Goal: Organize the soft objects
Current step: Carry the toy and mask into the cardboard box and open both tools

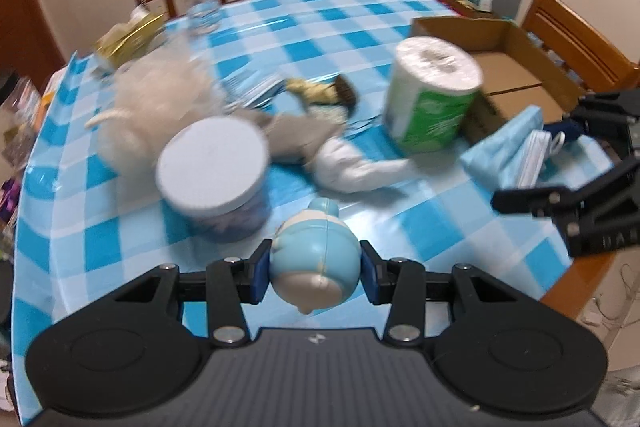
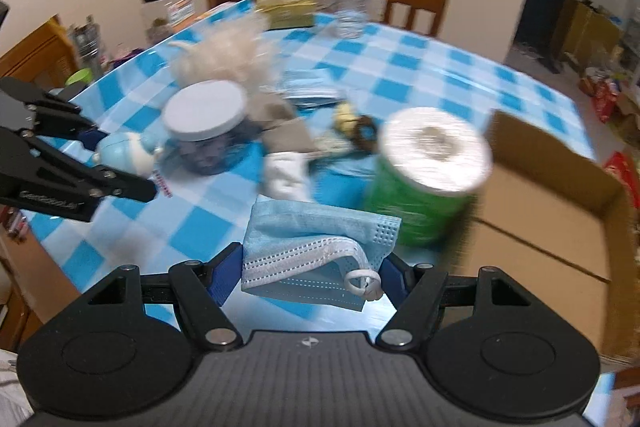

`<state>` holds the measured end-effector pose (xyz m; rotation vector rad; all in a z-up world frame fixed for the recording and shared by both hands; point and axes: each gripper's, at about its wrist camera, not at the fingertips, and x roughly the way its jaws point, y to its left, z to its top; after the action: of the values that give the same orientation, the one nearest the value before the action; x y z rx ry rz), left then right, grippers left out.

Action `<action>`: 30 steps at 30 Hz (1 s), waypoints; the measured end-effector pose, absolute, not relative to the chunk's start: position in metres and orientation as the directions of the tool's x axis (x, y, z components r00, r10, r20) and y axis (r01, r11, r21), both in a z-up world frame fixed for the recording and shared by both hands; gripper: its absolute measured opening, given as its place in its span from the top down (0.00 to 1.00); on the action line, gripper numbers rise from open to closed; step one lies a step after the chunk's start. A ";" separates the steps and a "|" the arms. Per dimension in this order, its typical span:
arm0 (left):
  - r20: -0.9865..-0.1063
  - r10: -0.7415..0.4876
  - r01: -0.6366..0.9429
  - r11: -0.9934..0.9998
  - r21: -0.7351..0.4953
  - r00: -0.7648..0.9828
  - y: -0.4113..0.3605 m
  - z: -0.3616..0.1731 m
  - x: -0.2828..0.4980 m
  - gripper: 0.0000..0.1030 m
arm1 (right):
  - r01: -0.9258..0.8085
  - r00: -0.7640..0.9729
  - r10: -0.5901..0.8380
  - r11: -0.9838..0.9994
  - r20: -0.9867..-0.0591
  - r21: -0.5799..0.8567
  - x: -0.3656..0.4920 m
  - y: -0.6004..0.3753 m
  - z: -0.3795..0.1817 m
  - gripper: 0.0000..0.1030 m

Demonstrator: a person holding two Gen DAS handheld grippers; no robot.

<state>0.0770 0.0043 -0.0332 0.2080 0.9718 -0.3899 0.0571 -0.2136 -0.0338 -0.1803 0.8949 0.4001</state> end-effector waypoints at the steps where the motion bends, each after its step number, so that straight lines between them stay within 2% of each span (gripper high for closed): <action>1: -0.832 -0.238 0.421 0.907 -0.005 0.502 -0.003 -0.030 0.077 0.58 | -0.400 0.568 0.252 0.917 -0.784 0.005 0.057 -0.225 -0.030 0.27; 15: -0.790 -0.278 0.459 0.888 0.006 0.546 -0.090 -0.005 0.085 0.58 | -0.324 0.638 0.164 0.943 -0.752 -0.069 0.099 -0.323 -0.024 0.24; 22: -0.777 -0.259 0.436 0.900 0.023 0.574 -0.120 0.005 0.099 0.58 | -0.363 0.598 0.209 0.931 -0.774 -0.029 0.113 -0.339 -0.042 0.02; 30: -0.755 -0.269 0.454 0.890 0.043 0.598 -0.160 0.015 0.123 0.58 | -0.358 0.573 0.246 0.933 -0.782 0.031 0.107 -0.351 -0.053 0.00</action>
<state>0.1226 -0.1600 0.0148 0.2416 0.8308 -0.4242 0.1075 -0.3510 -0.0532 -0.1363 0.8929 0.3553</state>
